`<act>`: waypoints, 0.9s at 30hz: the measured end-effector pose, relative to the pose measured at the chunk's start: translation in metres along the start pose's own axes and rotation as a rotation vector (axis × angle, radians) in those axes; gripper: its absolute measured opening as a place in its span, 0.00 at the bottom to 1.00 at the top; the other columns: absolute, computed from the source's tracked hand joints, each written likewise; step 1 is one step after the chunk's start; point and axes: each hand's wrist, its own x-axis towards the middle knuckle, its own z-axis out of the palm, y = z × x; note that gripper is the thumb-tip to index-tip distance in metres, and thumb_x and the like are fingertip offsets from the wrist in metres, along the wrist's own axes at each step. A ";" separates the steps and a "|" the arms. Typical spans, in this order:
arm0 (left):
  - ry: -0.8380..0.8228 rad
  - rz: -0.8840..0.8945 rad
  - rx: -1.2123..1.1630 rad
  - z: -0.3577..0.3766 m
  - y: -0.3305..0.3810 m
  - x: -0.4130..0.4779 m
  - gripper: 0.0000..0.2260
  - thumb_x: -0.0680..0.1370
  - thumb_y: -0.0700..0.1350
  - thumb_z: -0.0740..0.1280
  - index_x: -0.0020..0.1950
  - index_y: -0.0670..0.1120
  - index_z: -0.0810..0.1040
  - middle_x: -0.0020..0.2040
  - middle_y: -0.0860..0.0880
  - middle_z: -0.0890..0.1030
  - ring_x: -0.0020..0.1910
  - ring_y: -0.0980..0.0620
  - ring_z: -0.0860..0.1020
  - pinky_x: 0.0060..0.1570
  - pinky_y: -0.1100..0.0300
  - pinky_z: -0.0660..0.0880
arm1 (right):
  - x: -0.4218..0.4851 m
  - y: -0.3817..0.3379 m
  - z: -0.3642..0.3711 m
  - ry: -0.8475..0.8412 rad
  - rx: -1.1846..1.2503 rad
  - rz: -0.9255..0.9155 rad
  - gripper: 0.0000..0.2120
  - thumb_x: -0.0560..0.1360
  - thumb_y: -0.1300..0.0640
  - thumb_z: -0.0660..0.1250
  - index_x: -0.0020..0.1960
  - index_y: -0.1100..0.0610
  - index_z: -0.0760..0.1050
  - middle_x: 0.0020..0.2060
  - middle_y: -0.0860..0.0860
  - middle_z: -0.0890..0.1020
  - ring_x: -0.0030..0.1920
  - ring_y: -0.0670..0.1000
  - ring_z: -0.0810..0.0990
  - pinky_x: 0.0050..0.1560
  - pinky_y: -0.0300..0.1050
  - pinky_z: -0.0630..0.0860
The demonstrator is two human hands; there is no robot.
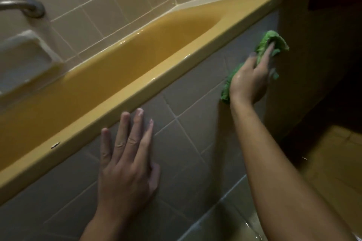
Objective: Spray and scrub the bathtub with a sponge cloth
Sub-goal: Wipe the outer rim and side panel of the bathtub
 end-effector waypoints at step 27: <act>-0.009 0.164 0.150 0.026 0.036 0.058 0.32 0.77 0.48 0.68 0.81 0.43 0.68 0.83 0.45 0.62 0.84 0.42 0.56 0.81 0.41 0.46 | -0.012 0.097 -0.026 0.024 0.149 0.048 0.23 0.85 0.50 0.59 0.78 0.57 0.67 0.72 0.57 0.76 0.75 0.59 0.69 0.72 0.45 0.66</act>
